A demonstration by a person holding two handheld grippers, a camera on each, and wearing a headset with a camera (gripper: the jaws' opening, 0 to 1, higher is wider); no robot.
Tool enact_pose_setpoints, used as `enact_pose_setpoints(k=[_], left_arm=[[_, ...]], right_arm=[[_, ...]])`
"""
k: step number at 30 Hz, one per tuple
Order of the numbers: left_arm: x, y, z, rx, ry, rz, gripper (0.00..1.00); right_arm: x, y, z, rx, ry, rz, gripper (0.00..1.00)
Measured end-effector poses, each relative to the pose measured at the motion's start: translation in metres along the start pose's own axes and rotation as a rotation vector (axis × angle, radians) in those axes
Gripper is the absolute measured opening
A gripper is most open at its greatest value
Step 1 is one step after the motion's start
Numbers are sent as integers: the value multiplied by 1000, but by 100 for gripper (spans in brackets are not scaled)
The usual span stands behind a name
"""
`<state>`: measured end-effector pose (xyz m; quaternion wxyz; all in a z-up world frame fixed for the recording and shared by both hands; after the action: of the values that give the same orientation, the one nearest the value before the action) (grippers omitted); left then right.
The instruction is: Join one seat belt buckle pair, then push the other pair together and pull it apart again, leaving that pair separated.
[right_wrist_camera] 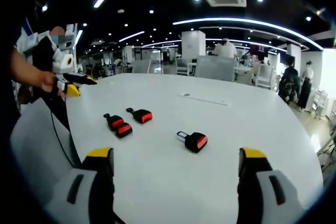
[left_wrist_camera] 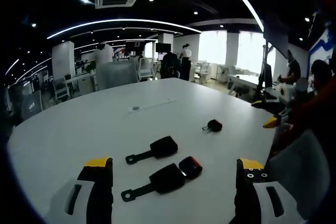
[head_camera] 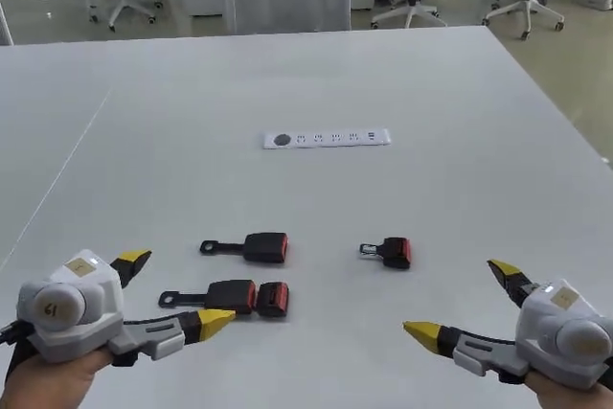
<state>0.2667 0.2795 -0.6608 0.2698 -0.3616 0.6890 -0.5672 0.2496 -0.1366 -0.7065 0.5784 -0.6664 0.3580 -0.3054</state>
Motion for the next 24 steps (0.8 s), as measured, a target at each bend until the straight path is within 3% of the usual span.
enact_pose_setpoints(k=[7, 10, 24], left_arm=[[11, -8, 1, 14, -11, 20, 100], [11, -10, 1, 23, -11, 2, 100], [16, -8, 4, -6, 1, 3, 100]], right_arm=[[0, -3, 1, 13, -5, 3, 100], [0, -4, 2, 24, -4, 7, 100], [-2, -5, 7, 26, -12, 8, 100]])
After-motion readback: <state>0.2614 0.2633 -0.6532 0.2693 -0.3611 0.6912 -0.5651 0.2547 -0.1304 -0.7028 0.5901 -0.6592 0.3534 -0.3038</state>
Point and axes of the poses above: the centre of the closed fingertips' face, and the gripper's own axes: z roughly forward along the fingers, x roughly to its right, y roughly out of its underside, the point moved 9 cm from there along -z, roughly backward along the fingers, and after that the axes turned 14 degrees about x, right-handed, at the moved point
